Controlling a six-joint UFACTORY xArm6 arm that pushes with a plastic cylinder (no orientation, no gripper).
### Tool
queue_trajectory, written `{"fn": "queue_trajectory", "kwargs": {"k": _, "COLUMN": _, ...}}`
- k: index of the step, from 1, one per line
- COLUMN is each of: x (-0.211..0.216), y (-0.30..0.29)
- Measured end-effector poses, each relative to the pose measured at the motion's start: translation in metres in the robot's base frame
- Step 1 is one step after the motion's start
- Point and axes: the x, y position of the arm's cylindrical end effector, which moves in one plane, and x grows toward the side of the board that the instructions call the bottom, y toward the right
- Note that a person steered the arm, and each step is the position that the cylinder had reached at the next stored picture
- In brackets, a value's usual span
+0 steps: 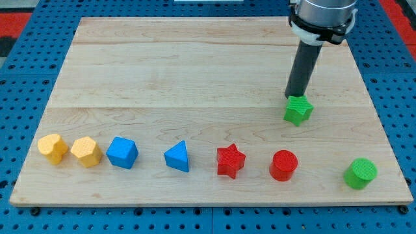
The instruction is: Drag the green star to the right of the red circle
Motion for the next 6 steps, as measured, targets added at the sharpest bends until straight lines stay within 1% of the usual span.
{"fn": "queue_trajectory", "kwargs": {"k": 3, "x": 0.028, "y": 0.003}}
{"fn": "queue_trajectory", "kwargs": {"k": 6, "x": 0.071, "y": 0.003}}
